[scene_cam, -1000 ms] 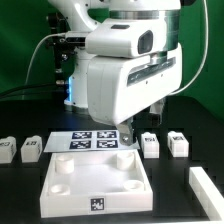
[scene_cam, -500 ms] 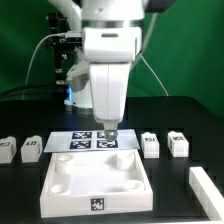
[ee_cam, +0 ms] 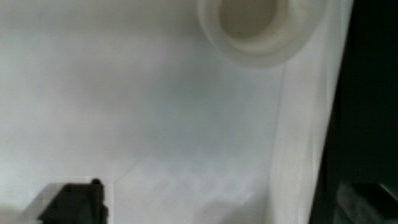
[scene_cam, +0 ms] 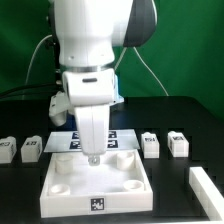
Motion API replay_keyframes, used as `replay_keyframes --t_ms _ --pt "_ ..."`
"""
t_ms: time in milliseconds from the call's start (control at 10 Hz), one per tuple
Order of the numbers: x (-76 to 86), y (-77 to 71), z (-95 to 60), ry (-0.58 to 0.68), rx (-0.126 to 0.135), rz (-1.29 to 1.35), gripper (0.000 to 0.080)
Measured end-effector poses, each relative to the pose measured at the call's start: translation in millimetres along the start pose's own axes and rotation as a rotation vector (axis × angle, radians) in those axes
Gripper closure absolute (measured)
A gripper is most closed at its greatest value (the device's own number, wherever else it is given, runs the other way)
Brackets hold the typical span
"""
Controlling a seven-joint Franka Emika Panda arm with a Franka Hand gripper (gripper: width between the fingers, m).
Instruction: Assemble one leg
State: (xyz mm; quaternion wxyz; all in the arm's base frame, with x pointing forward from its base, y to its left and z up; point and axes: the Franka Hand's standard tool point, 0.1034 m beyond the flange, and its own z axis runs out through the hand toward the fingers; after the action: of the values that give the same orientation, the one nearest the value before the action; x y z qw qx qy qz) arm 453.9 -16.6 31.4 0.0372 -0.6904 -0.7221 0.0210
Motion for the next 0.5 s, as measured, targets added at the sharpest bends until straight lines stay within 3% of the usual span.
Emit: replay_keyframes --t_ms 500 --pt "0.9 -10.9 14.9 0.007 0.028 0.057 0.015"
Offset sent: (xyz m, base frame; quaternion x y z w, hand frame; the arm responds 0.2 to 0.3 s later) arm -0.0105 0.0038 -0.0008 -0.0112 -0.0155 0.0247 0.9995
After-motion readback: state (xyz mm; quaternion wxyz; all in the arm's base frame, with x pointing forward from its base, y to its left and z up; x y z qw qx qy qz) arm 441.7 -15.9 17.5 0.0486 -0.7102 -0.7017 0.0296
